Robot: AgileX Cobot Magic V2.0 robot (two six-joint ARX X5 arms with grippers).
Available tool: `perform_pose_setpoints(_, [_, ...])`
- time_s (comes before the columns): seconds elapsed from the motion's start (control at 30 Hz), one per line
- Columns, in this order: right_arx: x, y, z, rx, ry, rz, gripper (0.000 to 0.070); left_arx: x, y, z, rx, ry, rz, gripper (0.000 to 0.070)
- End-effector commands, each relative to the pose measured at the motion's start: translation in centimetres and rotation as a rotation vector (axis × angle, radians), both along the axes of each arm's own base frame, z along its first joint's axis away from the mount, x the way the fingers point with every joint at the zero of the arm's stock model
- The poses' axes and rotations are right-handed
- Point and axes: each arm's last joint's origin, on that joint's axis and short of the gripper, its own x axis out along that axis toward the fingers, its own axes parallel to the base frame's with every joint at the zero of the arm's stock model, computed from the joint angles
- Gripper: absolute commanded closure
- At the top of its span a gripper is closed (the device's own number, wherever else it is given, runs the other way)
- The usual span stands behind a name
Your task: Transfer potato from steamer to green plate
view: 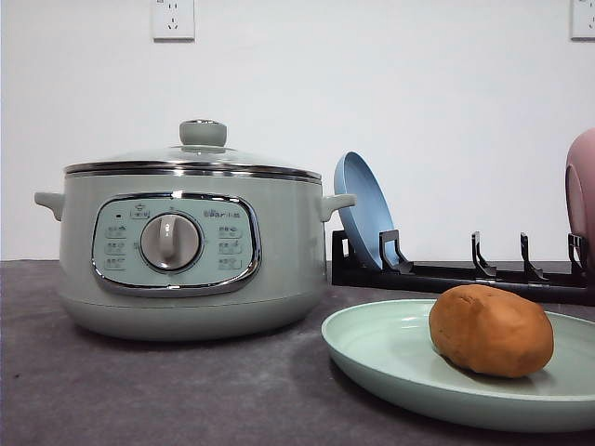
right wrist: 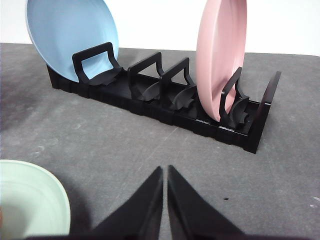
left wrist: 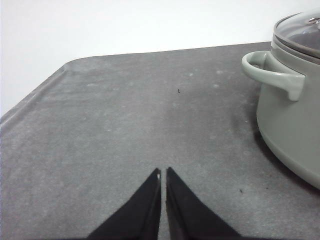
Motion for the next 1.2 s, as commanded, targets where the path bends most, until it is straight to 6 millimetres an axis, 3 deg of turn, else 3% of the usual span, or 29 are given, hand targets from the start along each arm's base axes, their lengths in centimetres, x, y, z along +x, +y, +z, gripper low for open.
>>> perform_pose_setpoints(0.0, [0.02,0.00,-0.06,-0.002,-0.005,0.000,0.0699,0.08,0.04,-0.74,0.003,0.026,0.004,0.0689])
perform_pose_setpoints(1.17, [0.02,0.00,-0.06,-0.003,-0.005,0.000,0.0699,0.08,0.04,-0.74,0.003,0.026,0.004,0.0689])
